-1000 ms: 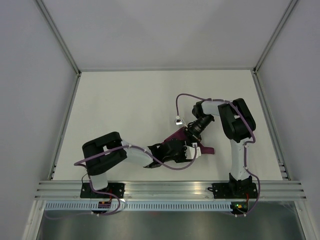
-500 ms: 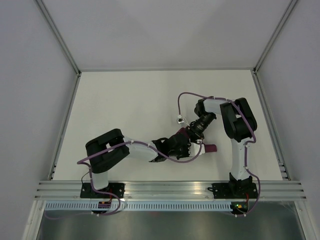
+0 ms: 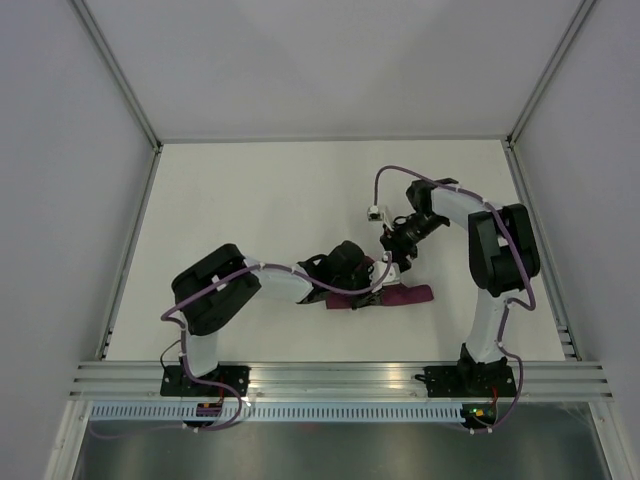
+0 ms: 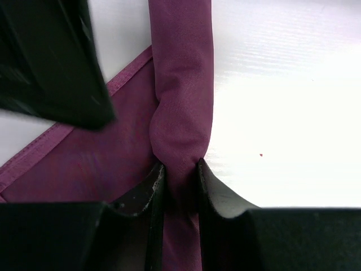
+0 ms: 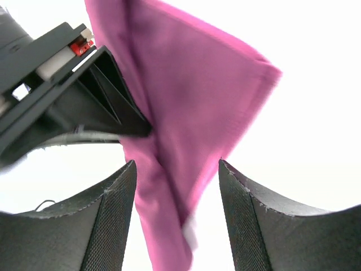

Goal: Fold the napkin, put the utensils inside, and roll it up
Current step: Roll the napkin at the center of the board.

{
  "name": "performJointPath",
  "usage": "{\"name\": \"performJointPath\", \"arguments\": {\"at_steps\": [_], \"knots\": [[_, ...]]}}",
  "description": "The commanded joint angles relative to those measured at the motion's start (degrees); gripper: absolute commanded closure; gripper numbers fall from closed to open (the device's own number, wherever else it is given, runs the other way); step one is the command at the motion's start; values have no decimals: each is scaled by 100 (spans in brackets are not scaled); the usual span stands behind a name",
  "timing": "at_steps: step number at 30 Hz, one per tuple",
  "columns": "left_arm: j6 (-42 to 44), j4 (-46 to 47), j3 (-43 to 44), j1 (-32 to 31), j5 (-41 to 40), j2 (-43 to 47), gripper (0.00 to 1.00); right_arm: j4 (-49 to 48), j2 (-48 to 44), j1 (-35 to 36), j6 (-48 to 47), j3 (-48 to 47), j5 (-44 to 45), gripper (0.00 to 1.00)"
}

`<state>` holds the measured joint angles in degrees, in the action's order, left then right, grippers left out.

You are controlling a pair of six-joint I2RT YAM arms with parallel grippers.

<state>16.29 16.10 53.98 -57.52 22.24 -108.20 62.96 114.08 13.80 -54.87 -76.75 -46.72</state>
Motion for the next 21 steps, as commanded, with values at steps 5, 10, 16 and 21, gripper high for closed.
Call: {"name": "performJointPath", "arguments": {"at_steps": [5,10,16,21], "knots": [[-855,-1451,253,513,1668,-711,98,-336,-1273,-1028,-435,290,-698,34],[-1128,-1899,701,829,2231,-1123,98,-1529,-2977,-1143,-515,1696,-444,33],[-1418,-2364,1088,1119,2733,-1502,98,-3408,-4955,-390,-69,3726,566,30],[-1506,-2690,1361,1286,2909,-1721,98,-4519,-5862,797,292,4914,1586,24]]}}
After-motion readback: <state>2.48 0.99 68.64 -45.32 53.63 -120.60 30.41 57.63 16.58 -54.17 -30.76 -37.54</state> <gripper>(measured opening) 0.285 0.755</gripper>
